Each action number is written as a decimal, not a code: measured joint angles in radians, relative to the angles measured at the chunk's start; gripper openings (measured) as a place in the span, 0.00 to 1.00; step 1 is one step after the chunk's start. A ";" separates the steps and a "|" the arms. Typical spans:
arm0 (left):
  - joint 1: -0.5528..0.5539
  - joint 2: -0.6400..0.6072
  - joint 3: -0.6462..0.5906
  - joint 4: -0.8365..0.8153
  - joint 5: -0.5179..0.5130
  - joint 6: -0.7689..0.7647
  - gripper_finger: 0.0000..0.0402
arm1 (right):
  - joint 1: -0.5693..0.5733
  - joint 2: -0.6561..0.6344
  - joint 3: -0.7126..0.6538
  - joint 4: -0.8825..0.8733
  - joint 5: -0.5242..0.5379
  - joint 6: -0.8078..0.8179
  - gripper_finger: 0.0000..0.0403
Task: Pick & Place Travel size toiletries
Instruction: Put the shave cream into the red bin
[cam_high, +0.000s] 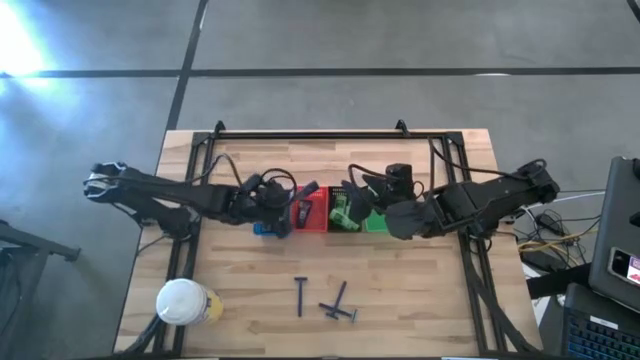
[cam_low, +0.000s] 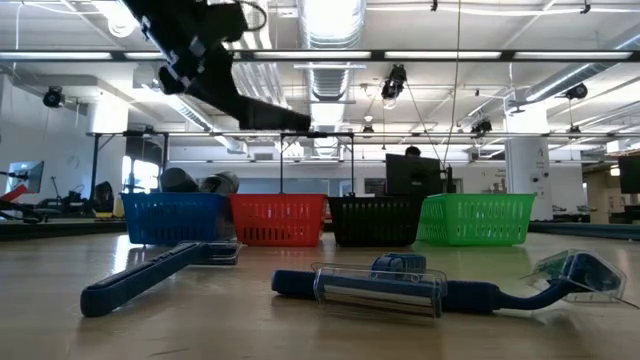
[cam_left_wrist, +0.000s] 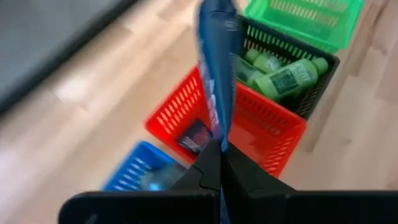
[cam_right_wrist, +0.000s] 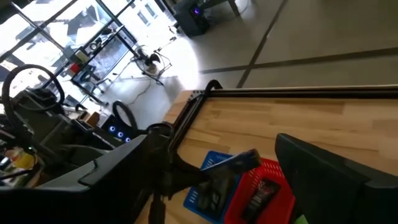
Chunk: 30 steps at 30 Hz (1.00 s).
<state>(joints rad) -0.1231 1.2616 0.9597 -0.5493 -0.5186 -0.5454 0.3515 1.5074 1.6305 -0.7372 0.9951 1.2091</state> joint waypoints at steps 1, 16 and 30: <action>0.003 0.014 -0.002 0.010 0.014 -0.037 0.00 | 0.000 0.000 -0.003 0.000 0.000 0.001 0.84; -0.016 0.228 -0.017 0.149 -0.013 -0.549 0.00 | 0.000 0.000 -0.009 0.001 0.003 0.016 0.77; -0.016 0.356 -0.018 0.310 0.063 -0.640 0.00 | 0.000 0.000 -0.010 -0.039 0.003 0.012 0.86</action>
<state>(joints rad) -0.1390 1.6180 0.9421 -0.2390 -0.4555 -1.1852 0.3515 1.5078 1.6207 -0.7760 0.9977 1.2213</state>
